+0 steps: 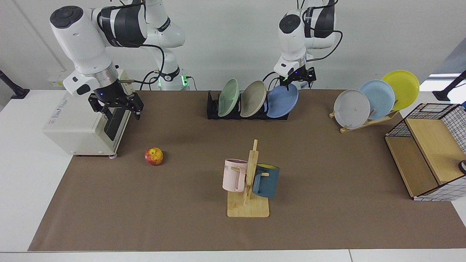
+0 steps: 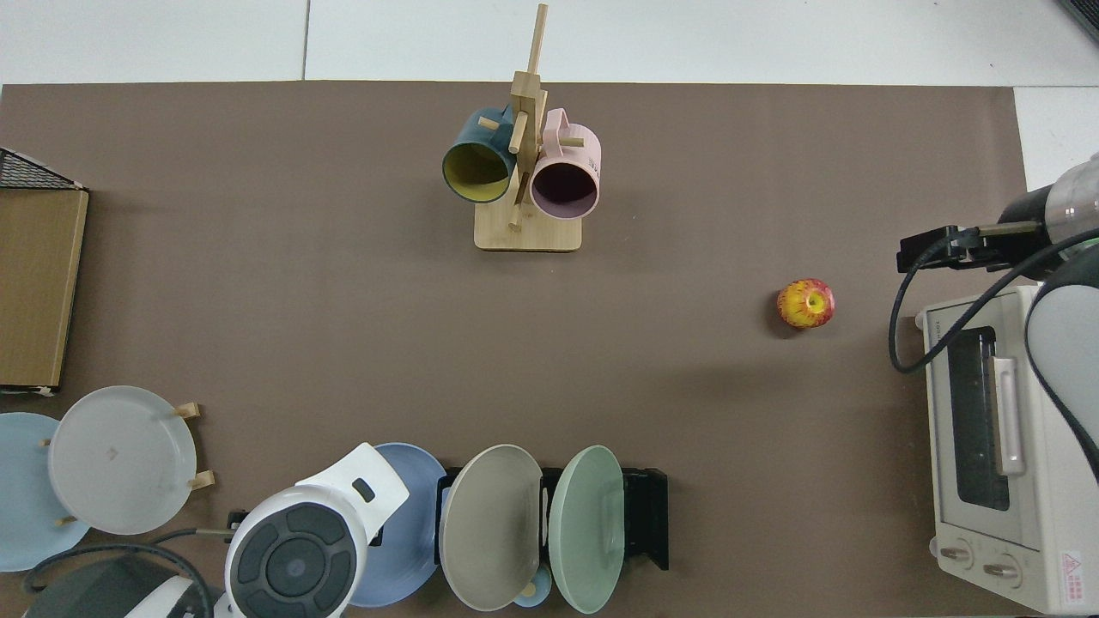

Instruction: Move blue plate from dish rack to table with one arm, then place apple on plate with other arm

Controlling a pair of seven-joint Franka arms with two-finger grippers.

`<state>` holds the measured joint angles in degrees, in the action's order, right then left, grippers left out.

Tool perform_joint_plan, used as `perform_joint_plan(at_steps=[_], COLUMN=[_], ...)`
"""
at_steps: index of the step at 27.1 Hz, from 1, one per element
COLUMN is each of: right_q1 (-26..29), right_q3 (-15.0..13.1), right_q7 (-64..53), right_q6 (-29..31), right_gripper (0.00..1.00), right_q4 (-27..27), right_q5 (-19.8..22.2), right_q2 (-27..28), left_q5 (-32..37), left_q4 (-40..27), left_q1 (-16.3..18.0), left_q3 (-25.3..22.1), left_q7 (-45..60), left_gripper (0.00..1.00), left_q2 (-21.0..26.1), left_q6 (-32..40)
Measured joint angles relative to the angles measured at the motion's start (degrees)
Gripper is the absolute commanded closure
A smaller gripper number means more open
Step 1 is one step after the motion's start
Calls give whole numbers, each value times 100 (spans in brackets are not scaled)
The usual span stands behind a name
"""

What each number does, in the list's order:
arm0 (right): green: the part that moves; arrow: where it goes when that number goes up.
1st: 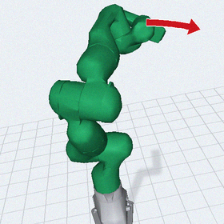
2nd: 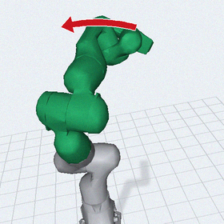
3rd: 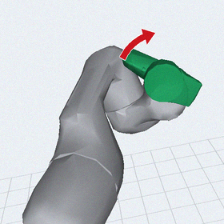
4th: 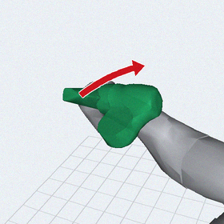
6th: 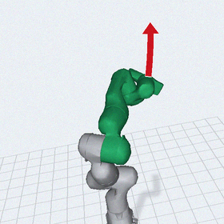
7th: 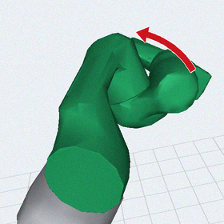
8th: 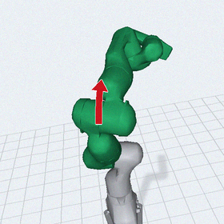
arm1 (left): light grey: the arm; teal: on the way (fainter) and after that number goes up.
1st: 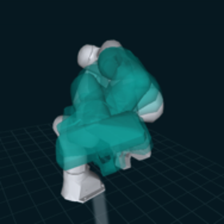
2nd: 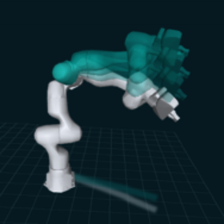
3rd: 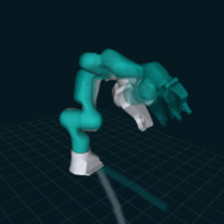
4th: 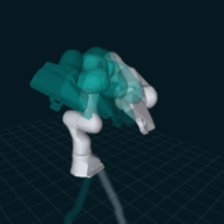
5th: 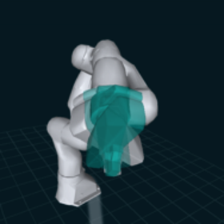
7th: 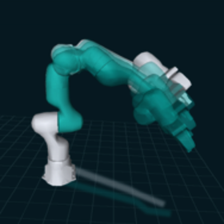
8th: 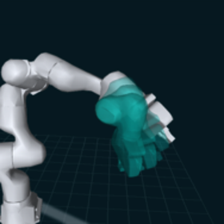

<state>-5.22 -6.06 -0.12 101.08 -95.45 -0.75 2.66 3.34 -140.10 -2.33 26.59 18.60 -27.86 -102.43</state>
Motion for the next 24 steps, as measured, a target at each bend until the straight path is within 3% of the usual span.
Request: perform_joint_plan(at_steps=[7, 9, 13, 15, 18, 20, 24], right_q1=[0, 0, 0, 0, 0, 0, 0], right_q3=[0, 0, 0, 0, 0, 0, 0], right_q7=[0, 0, 0, 0, 0, 0, 0], right_q6=[0, 0, 0, 0, 0, 0, 0], right_gripper=[0, 0, 0, 0, 0, 0, 0], right_q4=[0, 0, 0, 0, 0, 0, 0], right_q5=[0, 0, 0, 0, 0, 0, 0], right_q2=[0, 0, 0, 0, 0, 0, 0], left_q5=[-50, -105, -168, -178, -183, -183, -184], left_q4=[-490, -566, -582, -582, -578, -570, -499], left_q1=[-2, -1, 3, 7, 8, 11, 56], left_q3=[243, 302, 309, 307, 305, 302, 277], left_q7=[75, 112, 115, 115, 113, 105, 90], left_gripper=[2, 19, 65, 81, 87, 100, 100], left_q2=[81, 106, 137, 143, 143, 142, 128], left_q6=[-423, -501, -548, -552, -553, -553, -542])
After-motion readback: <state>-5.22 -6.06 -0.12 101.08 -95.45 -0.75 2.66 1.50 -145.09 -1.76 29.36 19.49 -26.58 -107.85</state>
